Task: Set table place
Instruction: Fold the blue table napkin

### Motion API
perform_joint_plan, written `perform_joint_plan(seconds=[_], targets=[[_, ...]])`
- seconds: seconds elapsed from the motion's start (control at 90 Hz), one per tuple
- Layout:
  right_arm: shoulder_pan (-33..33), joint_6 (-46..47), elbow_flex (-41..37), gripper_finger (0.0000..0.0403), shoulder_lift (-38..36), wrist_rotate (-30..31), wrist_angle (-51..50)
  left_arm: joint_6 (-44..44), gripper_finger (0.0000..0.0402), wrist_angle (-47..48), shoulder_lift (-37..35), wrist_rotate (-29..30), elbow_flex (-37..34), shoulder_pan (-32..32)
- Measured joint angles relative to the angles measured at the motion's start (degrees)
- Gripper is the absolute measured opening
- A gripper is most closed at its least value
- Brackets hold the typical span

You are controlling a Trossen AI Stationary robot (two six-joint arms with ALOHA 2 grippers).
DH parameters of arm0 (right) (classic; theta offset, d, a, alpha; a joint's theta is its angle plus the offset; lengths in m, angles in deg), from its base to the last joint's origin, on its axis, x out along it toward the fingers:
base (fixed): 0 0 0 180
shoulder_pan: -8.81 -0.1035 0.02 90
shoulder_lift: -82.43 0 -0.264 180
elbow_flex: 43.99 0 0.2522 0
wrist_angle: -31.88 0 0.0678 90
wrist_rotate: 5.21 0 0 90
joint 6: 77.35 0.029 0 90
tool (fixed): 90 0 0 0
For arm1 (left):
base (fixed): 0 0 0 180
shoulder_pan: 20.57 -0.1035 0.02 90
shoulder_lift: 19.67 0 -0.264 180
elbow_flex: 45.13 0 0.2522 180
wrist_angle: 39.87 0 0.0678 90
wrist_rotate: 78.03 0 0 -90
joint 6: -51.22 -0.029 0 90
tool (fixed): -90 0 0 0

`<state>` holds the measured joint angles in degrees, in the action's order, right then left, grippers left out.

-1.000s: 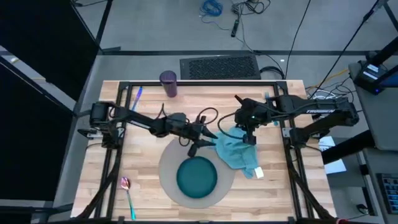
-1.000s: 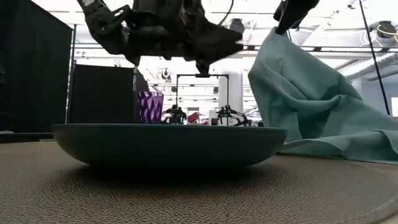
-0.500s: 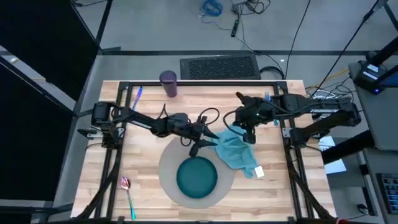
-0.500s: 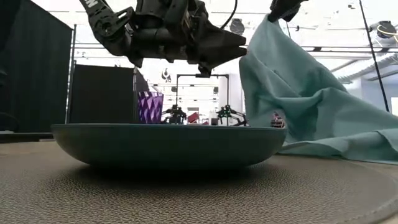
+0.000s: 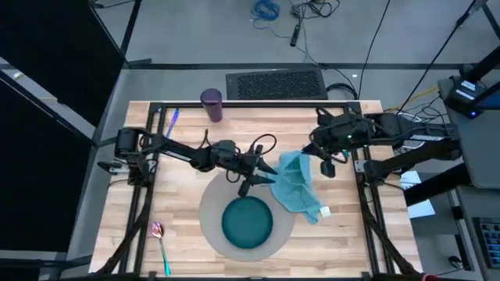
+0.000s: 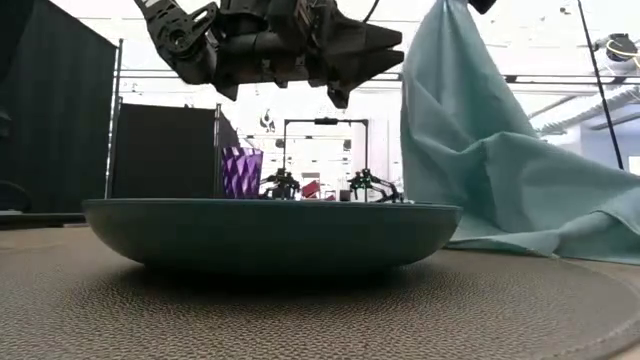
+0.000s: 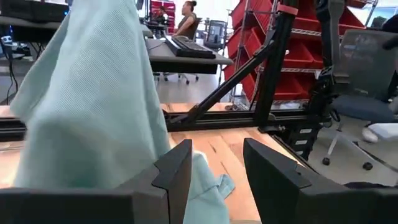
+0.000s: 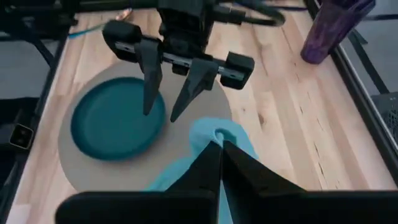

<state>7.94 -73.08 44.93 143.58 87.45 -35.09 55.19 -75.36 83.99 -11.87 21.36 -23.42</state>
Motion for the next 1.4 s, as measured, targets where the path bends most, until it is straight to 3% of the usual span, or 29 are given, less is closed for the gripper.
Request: perform_joint_plan(seconds=[0.333, 0.489, 0.611, 1.111, 1.4], targets=[[0.0, 0.97, 0.0, 0.0, -3.96, -3.02, 1.64, -1.36, 0.013, -0.75, 0.02, 1.9, 1.83, -0.39], [0.0, 1.03, 0.0, 0.0, -3.98, -3.36, 1.64, -1.31, 0.013, 4.18, 0.02, 9.76, 3.8, -0.4], [0.0, 0.26, 0.0, 0.0, -4.26, -7.04, 1.41, -1.23, 0.013, 8.29, 0.09, 13.52, 4.0, -1.01], [0.0, 4.02, 0.0, 0.0, -11.45, -21.69, -3.24, 0.66, 0.013, 14.11, 0.09, 11.22, 4.02, -3.08], [0.0, 3.89, 0.0, 0.0, -12.85, -22.3, -4.39, 12.25, 0.013, 6.31, 5.38, 0.26, 4.07, -6.73]])
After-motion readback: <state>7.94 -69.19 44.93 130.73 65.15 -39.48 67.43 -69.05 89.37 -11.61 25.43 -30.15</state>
